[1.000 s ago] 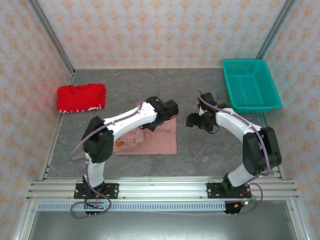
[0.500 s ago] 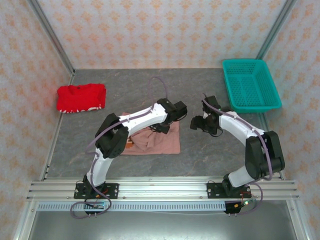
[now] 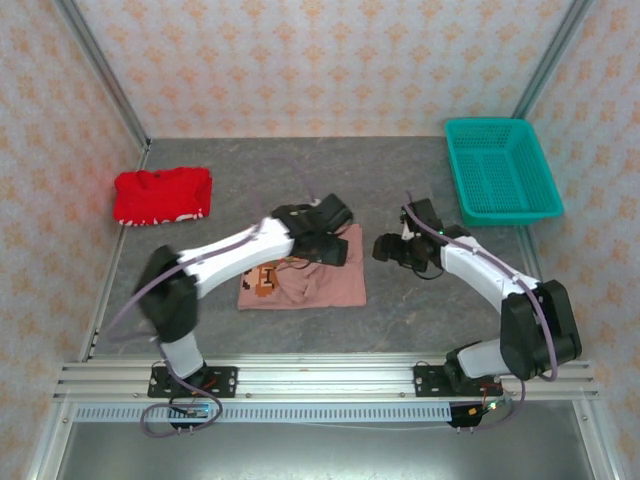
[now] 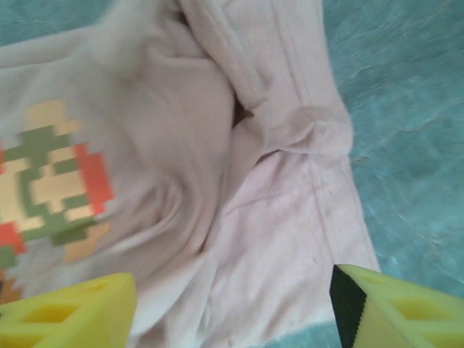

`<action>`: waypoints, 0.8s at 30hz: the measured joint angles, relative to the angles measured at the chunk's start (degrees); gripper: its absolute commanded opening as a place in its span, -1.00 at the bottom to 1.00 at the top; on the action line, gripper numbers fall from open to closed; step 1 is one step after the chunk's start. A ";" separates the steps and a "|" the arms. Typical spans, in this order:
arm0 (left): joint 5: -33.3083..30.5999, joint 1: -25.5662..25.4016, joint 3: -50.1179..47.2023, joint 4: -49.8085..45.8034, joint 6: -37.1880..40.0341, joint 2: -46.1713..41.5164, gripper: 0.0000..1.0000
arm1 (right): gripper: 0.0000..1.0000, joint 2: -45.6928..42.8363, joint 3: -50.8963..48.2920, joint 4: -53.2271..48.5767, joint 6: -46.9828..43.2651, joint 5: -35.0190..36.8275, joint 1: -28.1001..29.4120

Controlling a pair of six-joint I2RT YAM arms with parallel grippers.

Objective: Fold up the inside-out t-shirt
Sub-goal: Smooth out the T-shirt at the center of the table.

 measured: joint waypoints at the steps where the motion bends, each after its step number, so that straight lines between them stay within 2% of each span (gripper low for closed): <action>1: 0.61 1.31 -2.93 0.85 -0.26 -3.96 0.53 | 0.61 0.85 0.48 1.25 0.24 -0.79 1.36; 5: 4.26 9.77 -15.34 4.20 -1.88 -16.79 0.57 | 0.73 6.45 3.82 6.84 1.42 -2.62 7.15; 9: 10.84 13.97 -25.57 7.58 -3.87 -19.19 0.59 | 0.79 13.90 10.32 8.76 1.16 -1.53 11.67; 14: 18.91 13.84 -29.00 12.96 -5.79 -16.70 0.59 | 0.81 20.87 15.67 9.27 0.55 0.70 14.49; 19: 22.45 13.18 -29.99 19.08 -7.19 -16.33 0.59 | 0.75 25.77 20.06 6.45 -0.92 4.74 16.06; 22: 23.52 10.93 -29.97 22.12 -7.50 -15.37 0.59 | 0.66 27.15 21.92 4.13 -2.05 7.74 16.13; 24: 23.78 8.52 -29.73 23.87 -7.69 -13.84 0.59 | 0.50 27.28 22.88 2.58 -3.08 9.49 15.61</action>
